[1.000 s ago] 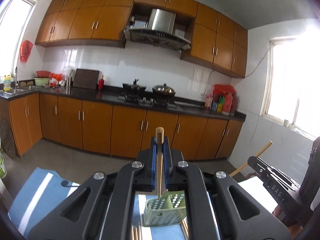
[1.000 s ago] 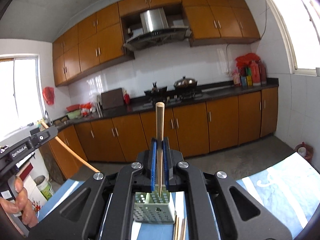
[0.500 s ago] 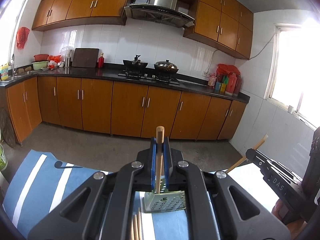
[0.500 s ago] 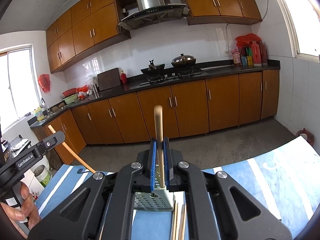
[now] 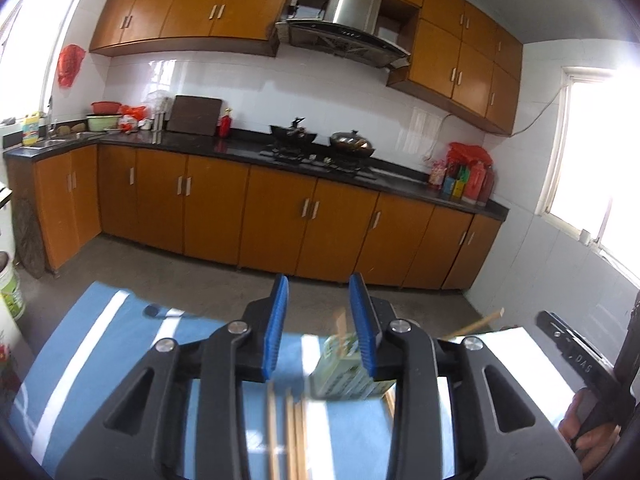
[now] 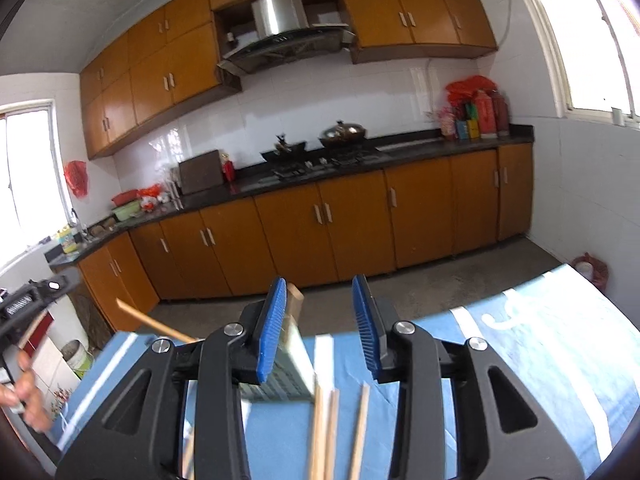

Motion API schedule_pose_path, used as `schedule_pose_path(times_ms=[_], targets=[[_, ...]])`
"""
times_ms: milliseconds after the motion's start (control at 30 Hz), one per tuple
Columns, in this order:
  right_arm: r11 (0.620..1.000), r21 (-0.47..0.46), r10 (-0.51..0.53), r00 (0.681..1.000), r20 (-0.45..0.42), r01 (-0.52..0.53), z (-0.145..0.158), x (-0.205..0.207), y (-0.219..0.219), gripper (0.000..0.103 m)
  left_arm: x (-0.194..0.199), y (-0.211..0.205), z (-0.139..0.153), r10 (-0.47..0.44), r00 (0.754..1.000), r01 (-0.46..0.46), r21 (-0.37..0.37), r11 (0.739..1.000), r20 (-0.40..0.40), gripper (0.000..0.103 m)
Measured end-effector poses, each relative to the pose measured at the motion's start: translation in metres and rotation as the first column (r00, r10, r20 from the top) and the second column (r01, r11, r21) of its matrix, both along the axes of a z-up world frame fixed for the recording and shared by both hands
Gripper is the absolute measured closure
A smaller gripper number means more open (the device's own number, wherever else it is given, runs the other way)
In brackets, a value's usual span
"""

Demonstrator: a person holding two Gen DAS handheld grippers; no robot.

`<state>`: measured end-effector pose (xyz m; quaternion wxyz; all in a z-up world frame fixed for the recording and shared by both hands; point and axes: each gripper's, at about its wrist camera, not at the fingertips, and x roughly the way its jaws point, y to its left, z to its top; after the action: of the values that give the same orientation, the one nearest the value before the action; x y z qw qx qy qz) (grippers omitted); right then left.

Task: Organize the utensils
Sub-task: 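Open both tools to drop the chopsticks into the holder, then move both tools back to the chopsticks and close each on one, then lift the newly held chopsticks up from the cloth with both tools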

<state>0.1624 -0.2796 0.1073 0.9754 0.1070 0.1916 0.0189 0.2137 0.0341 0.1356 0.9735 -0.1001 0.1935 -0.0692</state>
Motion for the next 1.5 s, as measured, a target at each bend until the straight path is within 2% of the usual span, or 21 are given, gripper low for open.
schedule_pose_path(times_ms=[67,200,333,400,500,667,800,933,1000,1033,1133,1300,1433,1500], targets=[[1.0,-0.016,-0.016,0.998,-0.053,0.015,-0.018,-0.005,-0.006,0.067,-0.012,0.011,-0.016,0.013,0.999,-0.013,0.016,1.0,-0.032,0.066],[1.0,-0.022,-0.023,0.975,-0.221,0.019,-0.078,-0.008,-0.013,0.067,-0.023,0.025,-0.064,0.043,0.987,-0.032,0.073,0.997,-0.154,0.065],[0.999,0.015,0.038,0.926,-0.376,-0.035,-0.135,-0.005,-0.001,0.07,-0.021,0.033,-0.128,0.044,0.946,-0.013,0.1,0.995,-0.32,0.065],[0.997,0.023,0.073,0.907,-0.415,-0.069,-0.152,-0.005,0.011,0.073,-0.024,0.037,-0.153,0.042,0.929,-0.005,0.101,0.995,-0.369,0.065],[0.994,-0.001,0.097,0.889,-0.448,-0.109,-0.17,-0.007,0.031,0.074,-0.028,0.037,-0.179,0.036,0.907,0.005,0.096,0.995,-0.419,0.065],[0.992,-0.039,0.087,0.866,-0.493,-0.122,-0.188,-0.004,0.044,0.078,-0.036,0.035,-0.198,0.005,0.895,0.034,0.08,0.996,-0.445,0.065],[0.992,-0.081,0.047,0.871,-0.49,-0.099,-0.187,-0.005,0.039,0.095,-0.035,0.023,-0.199,-0.022,0.889,0.067,0.082,0.994,-0.458,0.065],[0.997,-0.081,-0.029,0.871,-0.49,-0.013,-0.188,0.0,0.019,0.096,-0.032,0.009,-0.204,-0.051,0.878,0.102,0.082,0.991,-0.476,0.066],[0.997,-0.068,-0.058,0.868,-0.494,0.028,-0.189,0.0,0.007,0.096,-0.03,0.002,-0.209,-0.056,0.872,0.113,0.088,0.99,-0.487,0.068],[0.998,-0.06,-0.06,0.867,-0.495,0.035,-0.189,0.0,0.003,0.096,-0.029,0.001,-0.21,-0.058,0.869,0.116,0.09,0.989,-0.492,0.073],[0.998,-0.063,-0.057,0.868,-0.493,0.029,-0.19,0.001,0.001,0.096,-0.025,-0.007,-0.218,-0.067,0.856,0.131,0.089,0.987,-0.512,0.079],[0.997,-0.074,-0.057,0.871,-0.488,0.024,-0.192,0.002,0.002,0.096,-0.02,-0.018,-0.226,-0.065,0.848,0.145,0.111,0.983,-0.526,0.082],[0.997,-0.076,-0.053,0.873,-0.485,0.019,-0.192,0.002,0.003,0.096,-0.016,-0.022,-0.229,-0.023,0.857,0.121,0.157,0.98,-0.515,0.094],[0.996,-0.084,-0.053,0.874,-0.483,0.014,-0.192,0.003,0.004,0.096,-0.012,-0.018,-0.23,-0.013,0.858,0.105,0.151,0.983,-0.514,0.095]])
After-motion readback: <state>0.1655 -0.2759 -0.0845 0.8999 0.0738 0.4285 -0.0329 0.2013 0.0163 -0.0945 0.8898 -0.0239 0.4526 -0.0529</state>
